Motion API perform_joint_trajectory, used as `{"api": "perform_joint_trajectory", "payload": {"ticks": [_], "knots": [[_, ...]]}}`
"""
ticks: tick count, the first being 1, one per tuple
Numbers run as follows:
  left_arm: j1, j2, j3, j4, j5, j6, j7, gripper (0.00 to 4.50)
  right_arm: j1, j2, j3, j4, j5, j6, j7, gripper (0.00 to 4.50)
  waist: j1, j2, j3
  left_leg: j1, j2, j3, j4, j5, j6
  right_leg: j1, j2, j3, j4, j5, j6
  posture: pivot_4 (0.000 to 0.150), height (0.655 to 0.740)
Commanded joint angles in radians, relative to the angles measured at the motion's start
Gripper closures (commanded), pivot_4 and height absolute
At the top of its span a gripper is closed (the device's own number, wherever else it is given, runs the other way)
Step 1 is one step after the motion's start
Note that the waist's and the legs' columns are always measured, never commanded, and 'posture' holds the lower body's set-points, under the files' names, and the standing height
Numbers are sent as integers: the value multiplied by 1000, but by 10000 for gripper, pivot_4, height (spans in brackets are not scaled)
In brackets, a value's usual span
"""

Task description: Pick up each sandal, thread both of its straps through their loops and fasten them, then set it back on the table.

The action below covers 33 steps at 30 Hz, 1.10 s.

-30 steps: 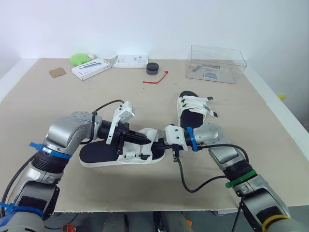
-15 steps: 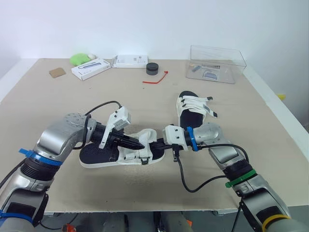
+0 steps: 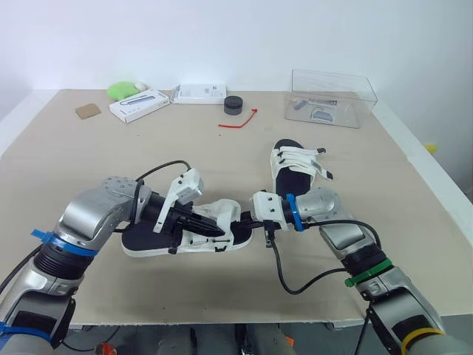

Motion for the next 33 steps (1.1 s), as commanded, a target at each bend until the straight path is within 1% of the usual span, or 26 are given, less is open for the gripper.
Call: {"api": "perform_joint_trajectory", "payload": {"ticks": [1, 6, 11, 14, 20, 25, 29, 32, 33], "knots": [[24, 45, -16, -43, 3, -10, -40, 44576, -5, -13, 1, 18, -30, 7, 0, 45000, 0, 0, 0, 0, 0, 0, 0, 0, 0, 0, 0, 0, 0, 0, 0, 1500, 7400], [32, 59, -31, -19, 49, -58, -38, 44576, -11, -12, 1, 28, -31, 2, 2, 45000, 0, 0, 0, 1, 1, 0, 0, 0, 0, 0, 1, -1, 0, 0, -1, 1500, 7400], [10, 29, -6, 27, 58, -70, 7, 44576, -15, -12, 1, 36, -31, -4, 5, 45000, 0, 0, 0, 1, 1, 0, 0, 0, 0, 0, 1, 0, 0, 0, -1, 1500, 7400], [-6, 10, -9, 60, 86, -113, 32, 44576, -16, -11, 3, 36, -31, -5, 7, 45000, 0, 0, 0, 1, 0, 0, 0, 0, 0, 0, 1, -1, 0, 0, -1, 1500, 7400], [6, 9, -17, 59, 91, -145, 9, 44576, -18, -10, 5, 38, -31, -7, 9, 45000, 1, 0, 0, 1, 0, 0, 0, 1, 1, 0, 0, 0, 1, 1, -1, 1500, 7400], [7, 1, 1, 41, 60, -119, 6, 44576, -15, -14, 4, 35, -31, -8, 10, 45000, 1, 0, 0, 1, 0, 0, 0, 1, 1, 0, 0, 0, 1, 1, -1, 1500, 7400], [-10, 16, 53, -2, -42, -28, -30, 44576, -9, -17, 4, 29, -31, -8, 11, 45000, 0, 0, 0, 1, 0, 0, 0, 1, 1, 0, 1, 0, 1, 1, -1, 1500, 7400], [-17, 28, 79, -12, -88, 33, -31, 44576, -6, -18, 4, 25, -31, -9, 12, 45000, 0, 0, 0, 1, 0, 0, 0, 1, 1, 0, 1, 0, 1, 0, -1, 1500, 7400], [-14, 36, 75, -20, -88, 37, -37, 38977, -5, -18, 4, 25, -31, -9, 12, 45000, 0, 0, 0, 0, 1, 0, 0, 1, 1, 0, 1, 0, 1, 0, -1, 1500, 7400]]}}
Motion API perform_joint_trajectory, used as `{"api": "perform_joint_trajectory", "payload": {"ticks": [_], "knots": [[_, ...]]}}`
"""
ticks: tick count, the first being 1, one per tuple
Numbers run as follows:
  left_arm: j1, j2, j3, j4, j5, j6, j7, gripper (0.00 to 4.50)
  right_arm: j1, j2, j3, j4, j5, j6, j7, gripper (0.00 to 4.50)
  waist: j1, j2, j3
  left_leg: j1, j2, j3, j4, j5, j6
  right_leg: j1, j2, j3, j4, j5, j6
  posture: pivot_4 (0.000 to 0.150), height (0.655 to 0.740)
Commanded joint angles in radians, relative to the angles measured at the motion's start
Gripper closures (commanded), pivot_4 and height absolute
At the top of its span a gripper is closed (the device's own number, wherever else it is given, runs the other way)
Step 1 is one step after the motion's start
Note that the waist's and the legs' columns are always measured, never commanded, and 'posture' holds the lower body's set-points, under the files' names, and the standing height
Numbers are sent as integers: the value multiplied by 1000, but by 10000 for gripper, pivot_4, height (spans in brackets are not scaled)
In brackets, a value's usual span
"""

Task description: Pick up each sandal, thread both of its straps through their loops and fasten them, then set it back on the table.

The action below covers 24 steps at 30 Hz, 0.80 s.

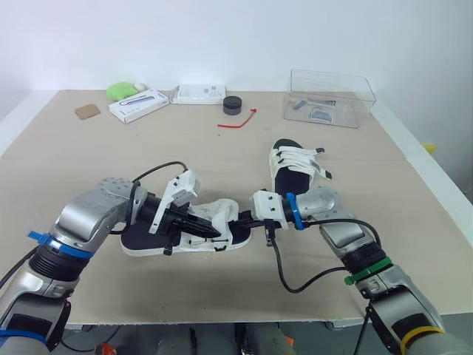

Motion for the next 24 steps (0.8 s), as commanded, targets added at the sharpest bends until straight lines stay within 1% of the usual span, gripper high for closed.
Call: {"api": "perform_joint_trajectory", "payload": {"ticks": [1, 3, 5, 6, 7, 8, 9, 12, 15, 17, 20, 22, 24], "knots": [[-15, 33, 47, -60, -53, 24, -34, 36069, 7, -18, 4, 3, -30, 6, 2, 45000, 0, 0, 0, 0, 0, 0, 0, 0, 0, 0, 0, 0, 0, 0, 0, 1500, 7400], [-7, 40, 44, -76, -52, 17, -36, 27033, 7, -18, 4, 2, -30, 6, 3, 45000, 0, 0, 0, 0, 0, 0, 0, 0, 0, 0, 0, 0, 0, 0, 0, 1500, 7400], [-1, 46, 33, -82, -35, -3, -35, 15603, 7, -17, 5, 1, -29, 7, 4, 45000, 0, 0, 0, 0, 0, 0, 0, 0, 0, 0, -1, 0, 0, 0, 0, 1500, 7400], [1, 49, 26, -82, -20, -19, -36, 11066, 7, -17, 5, 1, -29, 7, 4, 45000, 0, 0, 0, 0, 0, 0, 0, 0, 0, 0, -1, 0, 0, 0, 0, 1500, 7400], [3, 54, 22, -82, -12, -24, -38, 9165, 9, -18, 5, -2, -29, 8, 4, 45000, 0, 0, 0, 0, 0, 0, 0, 0, 0, 0, -1, 0, 0, 0, 0, 1500, 7400], [4, 59, 19, -83, -7, -28, -42, 4255, 11, -19, 6, -5, -29, 9, 5, 45000, 0, 0, 0, 0, 0, 0, 0, 0, 0, 0, -1, 0, 0, 0, 0, 1500, 7400], [4, 65, 19, -83, -3, -31, -44, 1026, 12, -19, 6, -7, -29, 9, 5, 45000, 1, 0, 0, 0, 0, 0, 0, 0, 0, 0, -1, 0, 0, 0, 0, 1500, 7400], [-1, 103, 43, -87, -28, -9, -74, 1026, 15, -21, 6, -11, -29, 11, 5, 45000, 0, 0, 0, 0, 0, 0, 0, 0, 0, 0, -1, 0, 0, 0, 0, 1500, 7400], [-4, 167, 100, -102, -87, 36, -109, 1026, 18, -23, 4, -17, -28, 16, 5, 45000, 0, 0, 0, 0, 0, 0, 0, 0, 0, 0, 0, 0, 0, -1, -1, 1500, 7400], [-8, 196, 176, -124, -189, 121, -113, 1026, 22, -25, 4, -22, -27, 20, 5, 45000, 0, 0, 0, 0, 0, 0, 0, 0, 0, 0, 0, -1, 0, -1, -1, 1500, 7400], [-2, 232, 285, -162, -381, 284, -102, 1026, 20, -25, 3, -21, -26, 25, 4, 45000, 0, 0, 0, 0, 0, 0, 0, 0, 0, 0, -1, -1, 0, -1, 0, 1500, 7400], [41, 253, 337, -204, -480, 357, -82, 1026, 17, -23, 5, -15, -27, 24, 5, 45000, 0, 0, 0, 0, 0, 0, 0, 0, 0, 0, -1, -1, 0, -2, 0, 1500, 7400], [129, 272, 374, -273, -534, 389, -47, 1026, 15, -23, 6, -12, -27, 23, 7, 45000, -2, 1, 0, 0, 0, 0, 0, -1, 0, 0, -1, 0, 0, -2, 0, 1500, 7400]]}}
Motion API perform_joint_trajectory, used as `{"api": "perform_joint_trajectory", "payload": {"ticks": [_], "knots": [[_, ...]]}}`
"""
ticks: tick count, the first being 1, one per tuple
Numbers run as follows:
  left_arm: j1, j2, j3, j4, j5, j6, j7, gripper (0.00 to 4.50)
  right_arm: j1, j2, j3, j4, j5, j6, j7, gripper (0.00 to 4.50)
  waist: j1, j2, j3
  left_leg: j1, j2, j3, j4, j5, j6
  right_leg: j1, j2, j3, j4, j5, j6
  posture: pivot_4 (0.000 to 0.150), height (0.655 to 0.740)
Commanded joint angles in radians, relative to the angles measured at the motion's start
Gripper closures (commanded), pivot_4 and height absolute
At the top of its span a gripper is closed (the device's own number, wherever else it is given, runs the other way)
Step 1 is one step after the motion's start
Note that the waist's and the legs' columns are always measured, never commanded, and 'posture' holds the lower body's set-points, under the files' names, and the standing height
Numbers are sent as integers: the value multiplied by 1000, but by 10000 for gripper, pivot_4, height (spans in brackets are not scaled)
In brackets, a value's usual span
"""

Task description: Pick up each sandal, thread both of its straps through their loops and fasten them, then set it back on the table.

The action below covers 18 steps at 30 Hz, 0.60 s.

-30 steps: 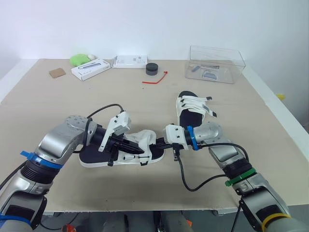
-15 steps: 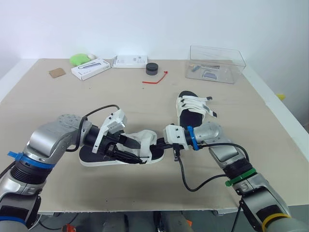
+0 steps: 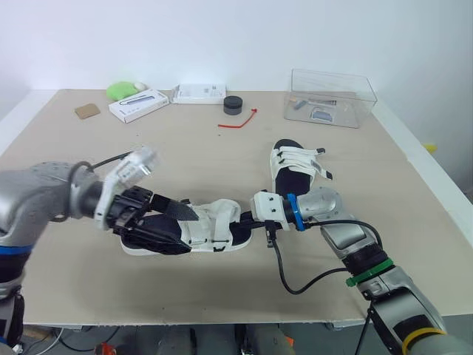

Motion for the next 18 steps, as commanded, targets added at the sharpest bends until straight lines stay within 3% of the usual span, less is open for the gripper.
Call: {"api": "perform_joint_trajectory", "payload": {"ticks": [1, 5, 7, 18], "knots": [[138, 25, 77, -129, -108, 54, 57, 1026, 2, -14, 7, 12, -27, 12, 9, 45000, 0, 0, 0, 1, 0, 0, 0, 0, 0, 0, 0, 0, 0, 0, 0, 1500, 7400], [328, -52, 106, -241, -98, -5, 210, 1026, -1, -13, 8, 16, -27, 10, 12, 45000, 2, 0, 0, 0, 0, -1, 0, 0, 0, 0, -1, -1, 1, -1, 0, 1500, 7400], [422, -125, 78, -283, -1, -100, 313, 1026, -2, -10, 10, 19, -26, 10, 14, 45000, 2, 0, 0, 2, 0, -1, 0, 0, 0, 1, -1, 0, 1, -1, 0, 1500, 7400], [542, -269, -5, -252, 232, -391, 450, 1026, 3, -6, 11, 10, -26, 17, 11, 45000, 4, 0, -1, 2, 0, 0, 0, 1, -3, 1, -1, 0, 1, 1, -2, 1500, 7400]]}}
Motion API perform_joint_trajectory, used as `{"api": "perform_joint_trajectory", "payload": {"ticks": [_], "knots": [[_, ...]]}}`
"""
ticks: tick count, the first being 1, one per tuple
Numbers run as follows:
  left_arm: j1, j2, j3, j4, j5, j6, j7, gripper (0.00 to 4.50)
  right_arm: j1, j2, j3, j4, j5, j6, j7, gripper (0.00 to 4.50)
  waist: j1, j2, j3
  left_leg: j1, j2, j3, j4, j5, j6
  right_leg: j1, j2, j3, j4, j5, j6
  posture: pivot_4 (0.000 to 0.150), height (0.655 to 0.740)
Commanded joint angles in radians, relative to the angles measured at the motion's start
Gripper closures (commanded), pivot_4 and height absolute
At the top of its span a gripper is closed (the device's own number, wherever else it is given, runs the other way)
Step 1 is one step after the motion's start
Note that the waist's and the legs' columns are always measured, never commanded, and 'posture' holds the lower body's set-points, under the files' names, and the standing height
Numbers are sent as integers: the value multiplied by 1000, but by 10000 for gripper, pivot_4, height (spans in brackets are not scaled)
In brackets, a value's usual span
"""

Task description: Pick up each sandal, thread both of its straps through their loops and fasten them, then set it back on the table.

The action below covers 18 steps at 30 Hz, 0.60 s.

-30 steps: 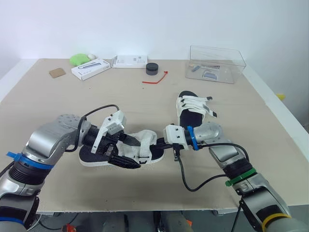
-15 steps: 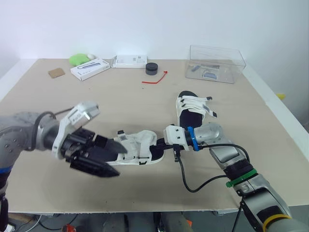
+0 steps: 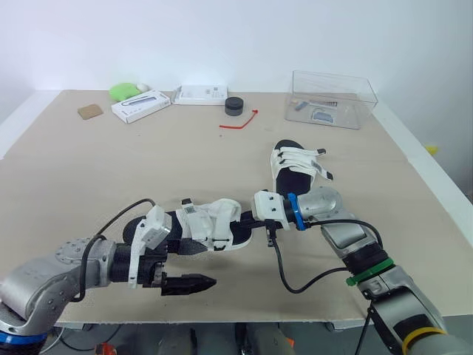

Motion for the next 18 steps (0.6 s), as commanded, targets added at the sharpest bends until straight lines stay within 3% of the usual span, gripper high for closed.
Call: {"api": "perform_joint_trajectory", "payload": {"ticks": [1, 7, 18], "knots": [[23, -7, -29, 3, 85, -102, 13, 1026, 8, -5, 12, 0, -21, 13, 9, 45000, 0, 0, 0, 0, 0, 0, 0, 0, 0, 0, 0, 0, 0, 0, 0, 1500, 7400], [59, -27, -64, 25, 159, -186, 27, 1026, 17, -10, 11, -11, -20, 18, 10, 45000, 0, 0, 0, 0, 0, 0, 0, 0, 0, 0, 0, 0, 0, 0, 0, 1500, 7400], [66, -89, -84, 36, 164, -222, 69, 1026, 19, -10, 12, -15, -23, 18, 8, 45000, 0, 0, 0, 0, 1, 0, 0, 0, 0, 0, 0, 0, 0, 0, 0, 1500, 7400]]}}
